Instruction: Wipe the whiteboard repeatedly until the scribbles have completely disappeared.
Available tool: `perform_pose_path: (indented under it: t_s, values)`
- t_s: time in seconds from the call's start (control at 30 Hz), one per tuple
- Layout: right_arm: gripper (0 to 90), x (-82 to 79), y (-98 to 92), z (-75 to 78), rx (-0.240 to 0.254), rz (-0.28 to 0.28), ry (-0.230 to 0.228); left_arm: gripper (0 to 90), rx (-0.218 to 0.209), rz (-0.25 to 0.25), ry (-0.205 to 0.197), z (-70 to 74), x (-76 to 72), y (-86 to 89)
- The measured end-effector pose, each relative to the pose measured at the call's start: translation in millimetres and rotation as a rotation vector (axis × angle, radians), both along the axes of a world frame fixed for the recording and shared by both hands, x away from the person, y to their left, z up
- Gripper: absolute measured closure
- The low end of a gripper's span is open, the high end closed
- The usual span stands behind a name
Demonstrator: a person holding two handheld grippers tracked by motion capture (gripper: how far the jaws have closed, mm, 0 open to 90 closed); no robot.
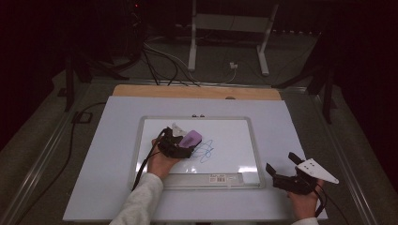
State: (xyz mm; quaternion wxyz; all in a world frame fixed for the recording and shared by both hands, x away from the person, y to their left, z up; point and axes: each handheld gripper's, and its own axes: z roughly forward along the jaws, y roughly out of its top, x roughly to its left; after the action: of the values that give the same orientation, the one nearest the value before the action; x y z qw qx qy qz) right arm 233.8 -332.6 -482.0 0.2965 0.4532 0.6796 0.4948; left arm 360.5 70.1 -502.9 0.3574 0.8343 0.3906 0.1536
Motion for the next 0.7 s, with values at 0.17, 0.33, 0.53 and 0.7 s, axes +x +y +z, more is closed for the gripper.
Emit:
perform_pose_path:
  t_s: [0.17,0.33,0.53,0.7]
  values:
    - [0.7,0.0,-0.3,0.1,0.001,0.000,0.000,41.7,0.020,0.005,0.007,0.4,3.5,-3.6]
    - [0.7,-0.2,-0.9,0.3,0.003,-0.002,-0.001,41.9,0.024,0.075,0.010,0.5,12.4,6.6]
    - [0.7,0.0,-1.4,0.2,0.003,-0.002,0.002,41.9,0.024,0.175,0.021,0.7,23.5,26.5]
    - [0.7,0.5,0.3,-0.2,-0.001,0.003,0.001,41.9,0.032,0.150,0.023,1.3,18.5,18.6]
